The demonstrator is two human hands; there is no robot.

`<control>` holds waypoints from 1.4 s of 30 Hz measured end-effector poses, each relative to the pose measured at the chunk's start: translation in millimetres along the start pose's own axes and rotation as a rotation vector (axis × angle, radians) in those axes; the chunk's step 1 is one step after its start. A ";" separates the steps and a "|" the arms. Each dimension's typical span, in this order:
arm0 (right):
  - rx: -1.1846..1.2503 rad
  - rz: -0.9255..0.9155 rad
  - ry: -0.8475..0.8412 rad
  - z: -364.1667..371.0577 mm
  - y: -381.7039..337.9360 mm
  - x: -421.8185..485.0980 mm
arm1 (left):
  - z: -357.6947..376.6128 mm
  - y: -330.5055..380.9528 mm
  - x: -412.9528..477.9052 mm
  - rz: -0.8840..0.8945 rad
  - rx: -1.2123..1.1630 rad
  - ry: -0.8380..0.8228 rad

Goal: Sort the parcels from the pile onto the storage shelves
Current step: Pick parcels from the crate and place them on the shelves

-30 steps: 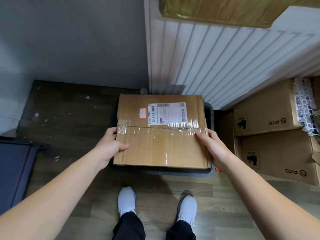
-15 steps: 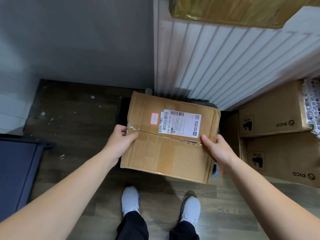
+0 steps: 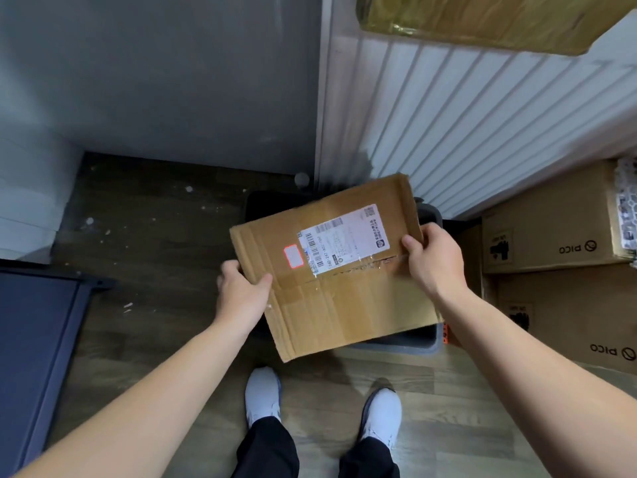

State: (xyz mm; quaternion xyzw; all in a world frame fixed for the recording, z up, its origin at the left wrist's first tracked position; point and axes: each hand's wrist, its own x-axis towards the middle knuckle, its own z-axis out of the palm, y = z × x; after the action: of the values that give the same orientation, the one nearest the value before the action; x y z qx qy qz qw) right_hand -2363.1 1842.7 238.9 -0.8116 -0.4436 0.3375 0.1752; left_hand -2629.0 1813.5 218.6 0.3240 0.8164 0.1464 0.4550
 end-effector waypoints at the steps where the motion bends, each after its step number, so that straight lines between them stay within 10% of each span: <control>1: -0.027 -0.044 0.006 0.1 -6.8 2.2 | -1.8 3.4 0.3 0.037 0.059 0.088; 8: -0.096 -0.155 0.011 -7.8 -42.6 26.5 | -24.2 19.9 15.9 0.422 0.391 0.140; 15: -0.171 -0.214 -0.031 -3.0 -59.5 29.6 | -24.5 18.7 18.2 0.421 0.280 -0.008; 23: 0.036 0.042 -0.023 10.3 -37.7 10.9 | -24.6 21.2 20.0 -0.149 -0.404 0.003; 29: -0.046 0.137 -0.082 16.0 -16.2 1.0 | -29.6 34.8 25.6 0.099 -0.070 0.111; 34: -0.278 -0.237 0.014 12.0 -33.4 0.2 | -35.3 67.5 24.8 0.360 0.355 0.173; 42: -0.147 -0.285 -0.548 3.8 -97.2 -2.4 | -74.5 120.2 8.9 0.592 0.435 0.090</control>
State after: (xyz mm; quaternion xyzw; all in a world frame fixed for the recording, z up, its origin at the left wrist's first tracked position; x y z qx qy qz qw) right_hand -2425.1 1893.7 293.8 -0.6304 -0.6069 0.4828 0.0356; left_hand -2647.2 1913.3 317.5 0.6285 0.7187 0.1088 0.2769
